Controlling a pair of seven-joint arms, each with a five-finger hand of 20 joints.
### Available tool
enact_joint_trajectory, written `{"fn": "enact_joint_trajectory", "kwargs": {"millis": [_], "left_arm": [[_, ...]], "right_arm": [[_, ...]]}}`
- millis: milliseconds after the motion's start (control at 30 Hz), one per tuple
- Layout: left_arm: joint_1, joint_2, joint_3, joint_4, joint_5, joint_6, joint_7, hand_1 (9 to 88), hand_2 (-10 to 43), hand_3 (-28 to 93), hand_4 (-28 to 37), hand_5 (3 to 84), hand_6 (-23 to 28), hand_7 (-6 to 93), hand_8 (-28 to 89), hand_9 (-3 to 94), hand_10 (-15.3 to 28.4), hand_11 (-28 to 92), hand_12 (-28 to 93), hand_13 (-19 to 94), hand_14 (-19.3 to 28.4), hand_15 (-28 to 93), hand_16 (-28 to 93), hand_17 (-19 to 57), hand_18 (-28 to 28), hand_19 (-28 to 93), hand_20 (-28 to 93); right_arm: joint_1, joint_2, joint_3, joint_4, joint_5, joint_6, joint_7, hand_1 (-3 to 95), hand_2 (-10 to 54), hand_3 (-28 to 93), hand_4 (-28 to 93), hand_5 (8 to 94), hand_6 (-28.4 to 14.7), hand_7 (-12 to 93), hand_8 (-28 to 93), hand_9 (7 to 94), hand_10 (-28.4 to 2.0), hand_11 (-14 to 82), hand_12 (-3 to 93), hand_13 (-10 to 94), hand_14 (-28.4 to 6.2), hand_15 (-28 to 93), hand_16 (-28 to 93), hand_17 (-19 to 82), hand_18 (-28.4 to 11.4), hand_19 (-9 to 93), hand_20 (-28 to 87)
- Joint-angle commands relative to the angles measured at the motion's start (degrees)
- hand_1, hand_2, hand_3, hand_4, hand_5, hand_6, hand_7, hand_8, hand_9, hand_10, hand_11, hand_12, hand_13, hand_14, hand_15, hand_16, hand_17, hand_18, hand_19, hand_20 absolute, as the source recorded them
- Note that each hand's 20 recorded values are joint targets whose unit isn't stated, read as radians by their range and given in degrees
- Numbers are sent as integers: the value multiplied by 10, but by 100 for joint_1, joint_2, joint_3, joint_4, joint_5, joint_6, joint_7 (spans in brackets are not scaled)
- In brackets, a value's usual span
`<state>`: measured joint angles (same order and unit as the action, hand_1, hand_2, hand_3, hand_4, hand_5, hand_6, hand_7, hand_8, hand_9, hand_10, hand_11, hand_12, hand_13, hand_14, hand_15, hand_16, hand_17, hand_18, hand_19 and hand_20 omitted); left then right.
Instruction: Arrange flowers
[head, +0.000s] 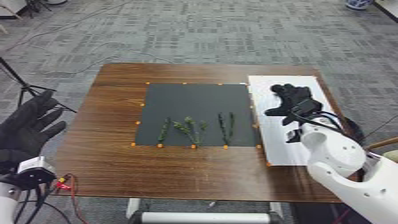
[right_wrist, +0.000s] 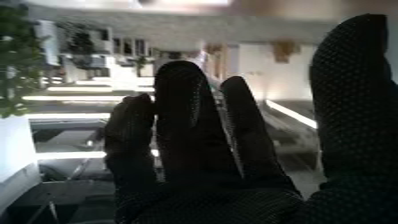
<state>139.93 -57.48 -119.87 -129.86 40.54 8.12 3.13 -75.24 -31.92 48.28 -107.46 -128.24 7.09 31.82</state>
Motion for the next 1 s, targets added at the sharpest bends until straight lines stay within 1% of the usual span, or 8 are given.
{"fn": "enact_joint_trajectory", "kwargs": {"millis": [33,233,467,667,767,833,900,1000], "left_arm": [[38,4,-22,-15,-15,15,-30,232,-28,674,-283,192,15,206,-100,137,85,183,191,40,114,405,-49,-130,180,366,116],[15,23,-17,-7,-15,6,-32,233,-28,673,-283,191,15,207,-100,137,85,183,192,41,114,405,-48,-130,180,366,117],[-15,63,-12,11,-28,-21,-40,233,-28,674,-283,192,15,206,-99,137,85,182,192,41,115,405,-49,-130,180,366,117],[-4,56,-50,15,-28,-69,-51,233,-28,673,-283,192,15,204,-99,138,86,182,193,41,114,404,-49,-130,179,366,116],[-17,51,-30,16,-17,-65,-55,233,-27,672,-283,193,15,204,-98,139,86,182,192,42,114,404,-48,-130,180,366,116],[-19,56,-41,11,-22,-57,-61,233,-27,672,-283,192,15,204,-98,139,86,182,192,42,114,404,-48,-130,180,366,116],[-40,66,-45,13,-12,-56,-53,233,-28,673,-283,192,15,205,-98,140,86,183,193,42,114,403,-48,-130,180,367,116],[-86,132,-61,12,-32,-48,-74,233,-28,673,-283,192,15,206,-99,140,86,183,192,42,115,405,-48,-130,180,367,116]], "right_arm": [[-161,54,280,166,88,-1130,-67,424,-95,588,-283,325,-29,178,-106,353,-138,152,223,478,-117,773,242,231,-224,788,565],[16,126,41,246,68,-1158,198,334,-95,732,-283,370,-25,192,-112,379,-138,154,219,487,-118,778,233,234,-225,791,571],[304,114,-311,490,171,-1117,465,297,-95,835,-282,423,-28,199,-118,424,-129,175,212,516,-108,775,246,250,-222,806,568],[319,68,-354,598,294,-1130,609,380,-95,879,-280,485,14,246,-142,529,-123,234,221,625,-62,745,325,319,-223,865,561],[308,68,-456,602,194,-934,676,421,-95,868,-280,546,27,274,-151,586,-107,283,235,657,-45,734,363,340,-220,881,556],[411,74,-683,656,110,-523,676,467,-95,835,-281,584,30,317,-87,674,-74,200,376,680,-36,727,383,355,-215,893,548],[461,95,-814,654,2,-243,645,518,-95,811,-280,653,34,431,-17,760,-53,220,480,709,-34,734,385,376,-210,907,543],[442,100,-791,533,41,69,556,545,-95,817,-281,714,27,446,-20,801,-48,259,501,731,-27,741,378,395,-206,918,541]]}}
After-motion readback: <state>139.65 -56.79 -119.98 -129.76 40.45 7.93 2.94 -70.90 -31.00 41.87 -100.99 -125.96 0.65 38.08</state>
